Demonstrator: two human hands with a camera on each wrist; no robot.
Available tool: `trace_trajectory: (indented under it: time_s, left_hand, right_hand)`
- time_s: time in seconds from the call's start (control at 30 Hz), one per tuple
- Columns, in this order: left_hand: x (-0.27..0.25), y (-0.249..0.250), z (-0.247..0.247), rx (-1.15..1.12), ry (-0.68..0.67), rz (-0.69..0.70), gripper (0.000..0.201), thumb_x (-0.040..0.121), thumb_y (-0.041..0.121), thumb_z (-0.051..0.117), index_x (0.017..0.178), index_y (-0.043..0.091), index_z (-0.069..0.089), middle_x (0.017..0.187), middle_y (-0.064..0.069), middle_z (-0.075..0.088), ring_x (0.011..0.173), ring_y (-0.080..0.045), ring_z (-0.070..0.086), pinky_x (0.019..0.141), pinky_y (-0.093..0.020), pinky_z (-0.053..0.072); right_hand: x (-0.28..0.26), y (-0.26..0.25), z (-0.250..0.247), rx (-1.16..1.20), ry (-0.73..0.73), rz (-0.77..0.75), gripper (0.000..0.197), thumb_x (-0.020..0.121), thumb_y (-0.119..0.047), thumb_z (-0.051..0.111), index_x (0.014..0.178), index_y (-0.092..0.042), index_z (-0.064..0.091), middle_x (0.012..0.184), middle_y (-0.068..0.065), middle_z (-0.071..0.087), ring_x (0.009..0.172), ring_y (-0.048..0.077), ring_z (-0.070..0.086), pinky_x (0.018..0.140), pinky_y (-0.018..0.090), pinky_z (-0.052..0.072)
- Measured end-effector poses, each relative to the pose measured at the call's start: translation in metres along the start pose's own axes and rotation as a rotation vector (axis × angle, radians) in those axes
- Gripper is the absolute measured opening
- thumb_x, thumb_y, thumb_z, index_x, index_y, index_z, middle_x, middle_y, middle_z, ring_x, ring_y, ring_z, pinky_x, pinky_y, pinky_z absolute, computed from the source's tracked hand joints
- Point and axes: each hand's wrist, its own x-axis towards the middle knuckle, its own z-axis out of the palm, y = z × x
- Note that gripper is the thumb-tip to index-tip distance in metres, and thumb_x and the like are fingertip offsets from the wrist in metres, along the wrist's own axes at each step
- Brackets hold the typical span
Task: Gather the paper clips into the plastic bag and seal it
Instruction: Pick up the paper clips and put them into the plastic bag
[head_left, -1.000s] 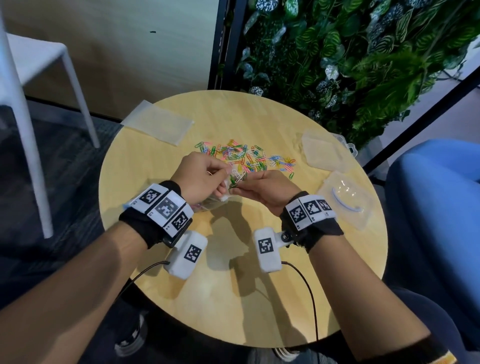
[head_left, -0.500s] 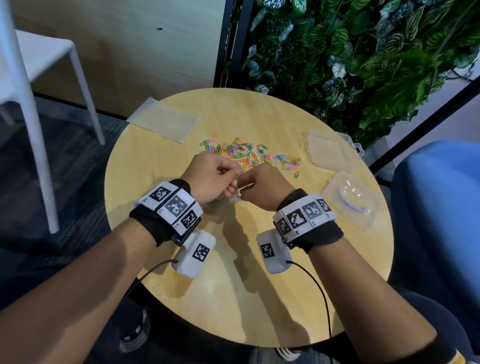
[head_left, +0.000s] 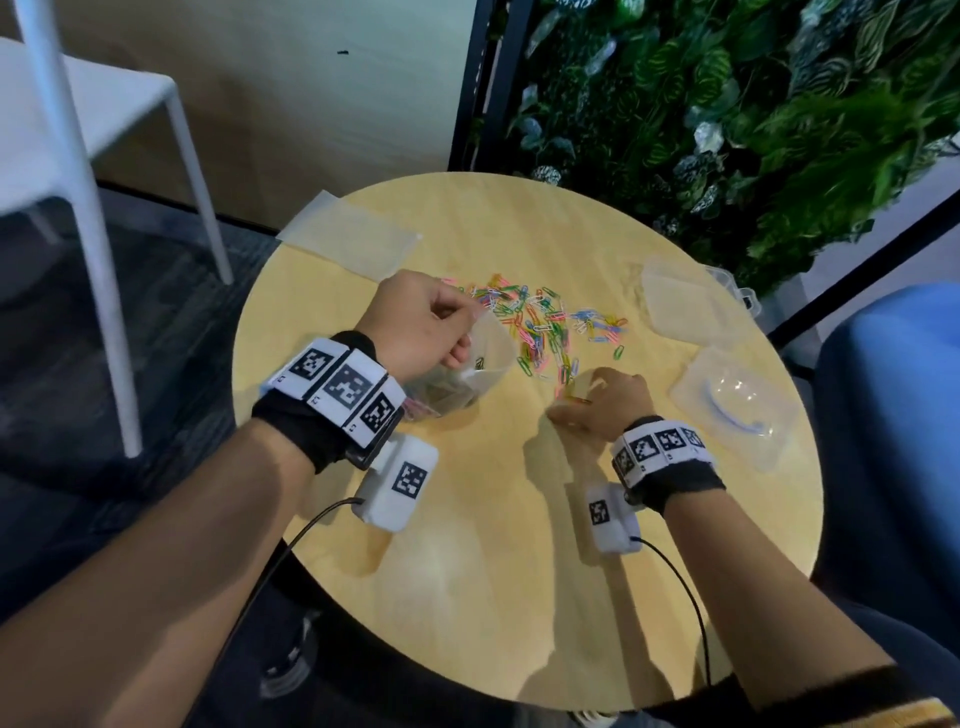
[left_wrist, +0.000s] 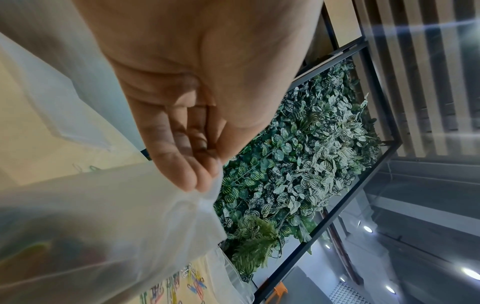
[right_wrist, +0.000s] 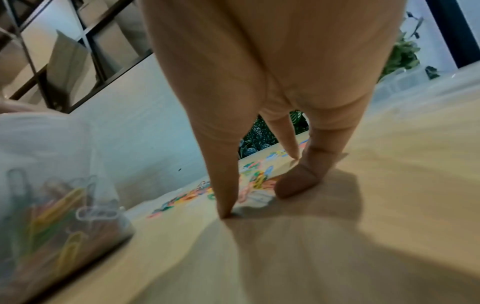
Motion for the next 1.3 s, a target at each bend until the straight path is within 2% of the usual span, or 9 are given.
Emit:
trace_trajectory:
  time_s: [0.27,0.37,0.43,0.63,0.77,0.87,0.93,1.1,1.3]
  left_hand:
    - [0.000,-0.001,-0.005,-0.015,-0.027,-0.004,0.017,0.094,0.012,0.064,0.106,0.004,0.074,0.066,-0.009,0.066,0.051,-0.010,0.062,0.054,-0.021,0.056]
    - [0.004,-0.002,-0.004,0.006,-0.034,-0.001,0.016,0.093,0.013,0.065,0.103,0.006,0.075,0.065,-0.008,0.067,0.052,-0.012,0.063,0.055,-0.022,0.056]
    - [0.007,0.000,-0.002,0.017,-0.045,-0.007,0.015,0.093,0.013,0.065,0.102,0.006,0.075,0.065,-0.007,0.068,0.053,-0.012,0.064,0.056,-0.022,0.056]
    - [0.009,0.001,0.007,0.047,-0.084,0.001,0.017,0.093,0.014,0.065,0.104,0.006,0.075,0.068,-0.008,0.069,0.057,-0.013,0.066,0.057,-0.024,0.057]
    - [0.008,0.000,0.007,0.038,-0.080,-0.008,0.018,0.094,0.014,0.065,0.106,0.006,0.074,0.066,-0.007,0.068,0.055,-0.013,0.066,0.058,-0.025,0.058]
    - [0.009,-0.001,0.010,0.030,-0.065,-0.017,0.017,0.094,0.013,0.064,0.104,0.006,0.075,0.066,-0.008,0.068,0.053,-0.013,0.065,0.056,-0.024,0.058]
    - [0.011,-0.002,0.014,0.036,-0.050,-0.031,0.015,0.094,0.012,0.063,0.102,0.007,0.075,0.065,-0.007,0.068,0.053,-0.013,0.065,0.054,-0.023,0.057]
    - [0.019,-0.001,0.029,0.083,-0.031,-0.037,0.016,0.095,0.010,0.060,0.099,0.007,0.075,0.065,-0.008,0.069,0.052,-0.015,0.067,0.054,-0.025,0.057]
    - [0.013,0.005,0.042,0.010,-0.075,-0.044,0.016,0.096,0.007,0.058,0.103,0.002,0.072,0.070,-0.011,0.069,0.055,-0.016,0.067,0.060,-0.029,0.061]
  right_hand:
    - [0.058,-0.044,0.011,0.080,0.098,-0.128,0.084,0.074,-0.052,0.073,0.144,-0.019,0.041,0.139,0.015,0.042,0.124,0.033,0.046,0.098,0.039,0.044]
    - [0.061,-0.057,0.010,-0.058,0.177,-0.270,0.029,0.082,-0.028,0.064,0.109,-0.017,0.068,0.112,0.016,0.060,0.091,0.030,0.057,0.080,0.032,0.050]
    - [0.058,-0.062,0.007,-0.188,0.194,-0.315,0.013,0.082,-0.009,0.054,0.080,-0.013,0.066,0.087,0.014,0.063,0.075,0.028,0.053,0.067,0.029,0.045]
    - [0.050,-0.046,-0.008,-0.238,0.139,-0.318,0.025,0.090,-0.008,0.052,0.100,-0.007,0.075,0.094,0.012,0.071,0.088,0.028,0.064,0.079,0.034,0.057]
    - [0.050,-0.010,-0.021,0.396,0.079,-0.127,0.013,0.083,-0.018,0.075,0.093,-0.011,0.078,0.088,0.004,0.075,0.077,0.016,0.069,0.070,0.020,0.054]
    - [0.035,0.002,-0.030,1.187,-0.137,-0.011,0.014,0.080,0.001,0.074,0.091,0.008,0.069,0.100,0.022,0.070,0.074,0.022,0.072,0.072,0.024,0.061]
    - [0.025,-0.001,-0.039,1.339,-0.240,-0.077,0.024,0.082,0.006,0.069,0.103,0.016,0.064,0.102,0.024,0.067,0.077,0.021,0.071,0.075,0.023,0.060]
    - [-0.009,-0.024,-0.059,1.283,-0.415,-0.270,0.023,0.083,0.009,0.065,0.106,0.013,0.063,0.090,0.019,0.070,0.073,0.018,0.072,0.073,0.022,0.059]
    - [-0.014,-0.045,-0.056,0.827,-0.201,-0.328,0.014,0.080,0.004,0.072,0.093,-0.002,0.074,0.083,0.018,0.073,0.080,0.025,0.073,0.086,0.038,0.058]
